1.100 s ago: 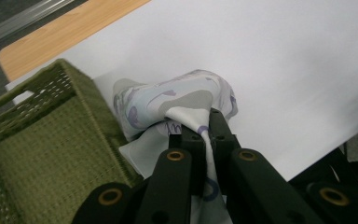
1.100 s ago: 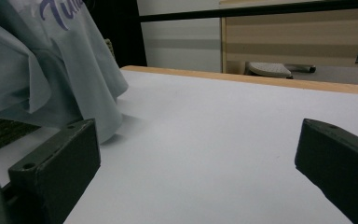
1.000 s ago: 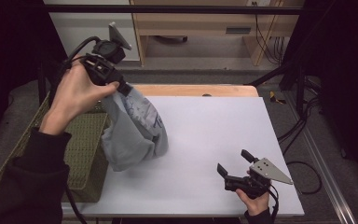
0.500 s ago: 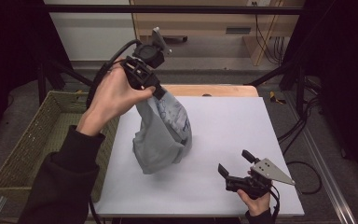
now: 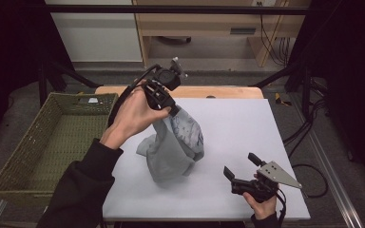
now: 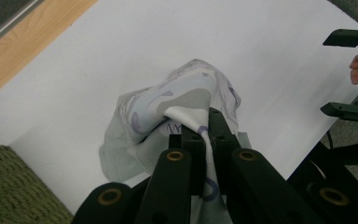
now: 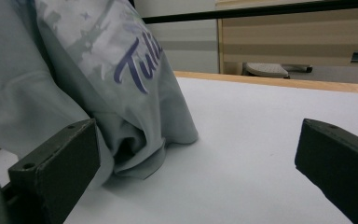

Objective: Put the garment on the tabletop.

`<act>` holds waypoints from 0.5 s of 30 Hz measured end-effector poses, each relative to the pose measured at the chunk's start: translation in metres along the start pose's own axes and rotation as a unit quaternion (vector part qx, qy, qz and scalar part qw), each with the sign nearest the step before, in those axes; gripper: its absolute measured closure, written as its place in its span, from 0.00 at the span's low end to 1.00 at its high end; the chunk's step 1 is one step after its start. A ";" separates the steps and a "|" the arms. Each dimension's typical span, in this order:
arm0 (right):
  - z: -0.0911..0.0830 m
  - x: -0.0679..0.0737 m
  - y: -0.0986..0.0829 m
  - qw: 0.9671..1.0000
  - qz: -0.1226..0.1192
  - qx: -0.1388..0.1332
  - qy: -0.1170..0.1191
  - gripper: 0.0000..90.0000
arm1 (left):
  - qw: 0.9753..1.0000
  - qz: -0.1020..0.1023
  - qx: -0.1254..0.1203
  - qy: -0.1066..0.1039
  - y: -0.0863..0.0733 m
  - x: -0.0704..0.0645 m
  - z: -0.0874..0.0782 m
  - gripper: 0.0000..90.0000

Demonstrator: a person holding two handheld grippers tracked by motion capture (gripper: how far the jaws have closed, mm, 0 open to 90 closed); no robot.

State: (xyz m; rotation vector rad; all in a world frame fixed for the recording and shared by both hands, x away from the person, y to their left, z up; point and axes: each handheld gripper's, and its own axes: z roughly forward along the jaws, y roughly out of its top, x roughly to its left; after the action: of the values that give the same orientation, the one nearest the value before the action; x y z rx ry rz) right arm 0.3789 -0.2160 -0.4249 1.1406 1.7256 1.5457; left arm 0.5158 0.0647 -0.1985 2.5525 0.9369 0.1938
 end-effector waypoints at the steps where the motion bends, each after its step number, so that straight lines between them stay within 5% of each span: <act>1: 0.000 0.000 0.000 1.000 0.004 0.001 -0.001 0.00 | 1.000 -0.001 0.000 -0.005 0.000 -0.001 0.005 0.97; 15: 0.000 -0.002 -0.001 1.000 0.006 0.005 0.003 0.00 | 0.999 0.011 -0.014 -0.050 -0.006 -0.004 0.051 0.97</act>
State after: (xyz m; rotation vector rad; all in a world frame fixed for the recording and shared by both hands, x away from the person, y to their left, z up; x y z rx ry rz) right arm 0.3794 -0.2175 -0.4263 1.1548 1.7358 1.5498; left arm 0.5232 0.0495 -0.2475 2.5218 0.8643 0.0850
